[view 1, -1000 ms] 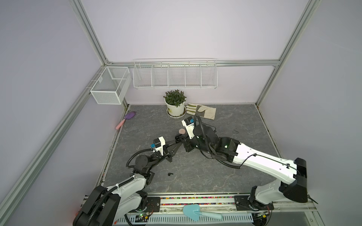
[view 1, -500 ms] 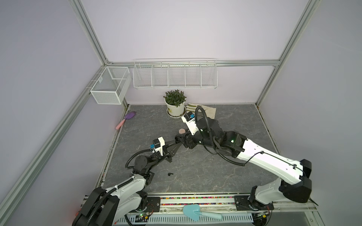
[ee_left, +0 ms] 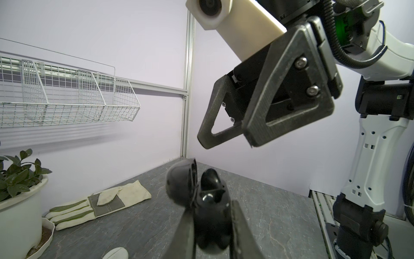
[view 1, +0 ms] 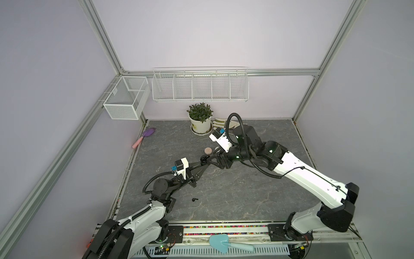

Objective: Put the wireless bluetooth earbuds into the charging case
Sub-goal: 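Open the right gripper to release the earbud into the case, then move the right gripper to the second black earbud and grasp it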

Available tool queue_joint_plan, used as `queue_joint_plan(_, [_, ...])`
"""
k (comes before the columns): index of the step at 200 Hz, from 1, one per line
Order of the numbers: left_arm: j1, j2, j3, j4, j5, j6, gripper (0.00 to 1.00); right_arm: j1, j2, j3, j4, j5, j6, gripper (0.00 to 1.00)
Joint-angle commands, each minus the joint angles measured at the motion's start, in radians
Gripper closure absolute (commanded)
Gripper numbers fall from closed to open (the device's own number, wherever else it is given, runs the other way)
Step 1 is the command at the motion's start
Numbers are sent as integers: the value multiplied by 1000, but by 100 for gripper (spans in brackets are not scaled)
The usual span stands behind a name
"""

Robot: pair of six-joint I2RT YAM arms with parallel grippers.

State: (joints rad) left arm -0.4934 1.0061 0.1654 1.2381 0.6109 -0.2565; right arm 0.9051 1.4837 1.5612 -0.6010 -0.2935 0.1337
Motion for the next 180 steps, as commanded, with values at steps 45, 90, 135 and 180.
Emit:
queue_joint_plan(45, [-4, -95, 25, -175, -129, -13, 100, -5, -67, -252, 157, 72, 71, 45])
queue_joint_plan(90, [-4, -236, 87, -432, -267, 9, 100, 156, -41, -558, 463, 171, -60, 45])
queue_joint_plan(135, [-2, -246, 109, -507, -313, 18, 100, 261, 94, -818, 989, 10, -329, 42])
queue_joint_plan(180, [2, -274, 116, -546, -332, 34, 100, 261, 300, -748, 1053, -131, -467, 40])
